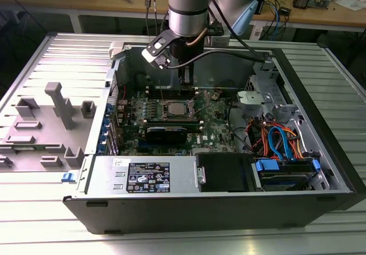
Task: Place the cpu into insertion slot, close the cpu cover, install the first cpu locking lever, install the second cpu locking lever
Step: 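Close the cpu cover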
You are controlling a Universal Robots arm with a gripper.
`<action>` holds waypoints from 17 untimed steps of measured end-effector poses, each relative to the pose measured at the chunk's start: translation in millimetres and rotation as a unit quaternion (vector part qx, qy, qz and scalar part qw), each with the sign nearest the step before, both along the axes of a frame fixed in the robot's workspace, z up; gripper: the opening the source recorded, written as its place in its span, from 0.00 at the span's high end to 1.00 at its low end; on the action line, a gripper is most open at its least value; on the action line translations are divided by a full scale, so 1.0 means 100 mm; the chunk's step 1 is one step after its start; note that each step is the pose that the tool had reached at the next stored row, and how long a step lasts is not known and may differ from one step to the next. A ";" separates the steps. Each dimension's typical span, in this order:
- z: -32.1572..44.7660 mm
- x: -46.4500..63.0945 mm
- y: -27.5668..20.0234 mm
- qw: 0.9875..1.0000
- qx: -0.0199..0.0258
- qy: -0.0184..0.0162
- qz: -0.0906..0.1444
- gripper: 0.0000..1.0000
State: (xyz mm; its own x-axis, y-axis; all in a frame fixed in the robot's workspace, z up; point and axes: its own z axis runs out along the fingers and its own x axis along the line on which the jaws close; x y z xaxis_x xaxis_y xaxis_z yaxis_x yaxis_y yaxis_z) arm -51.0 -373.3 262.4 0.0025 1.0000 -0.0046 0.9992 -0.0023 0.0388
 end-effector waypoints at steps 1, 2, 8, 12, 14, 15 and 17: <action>0.000 0.01 0.000 1.000 0.000 0.000 0.000 0.89; 0.000 0.01 0.000 1.000 0.000 0.000 0.000 0.89; 0.000 0.07 0.000 1.000 0.000 0.000 0.000 0.89; 0.000 0.09 0.000 1.000 0.000 0.000 0.000 0.89; 0.007 0.09 0.001 1.000 0.000 0.000 0.000 0.89; 0.017 0.09 0.000 1.000 0.000 0.000 0.000 0.89; 0.037 0.09 0.000 1.000 0.000 0.000 0.000 0.89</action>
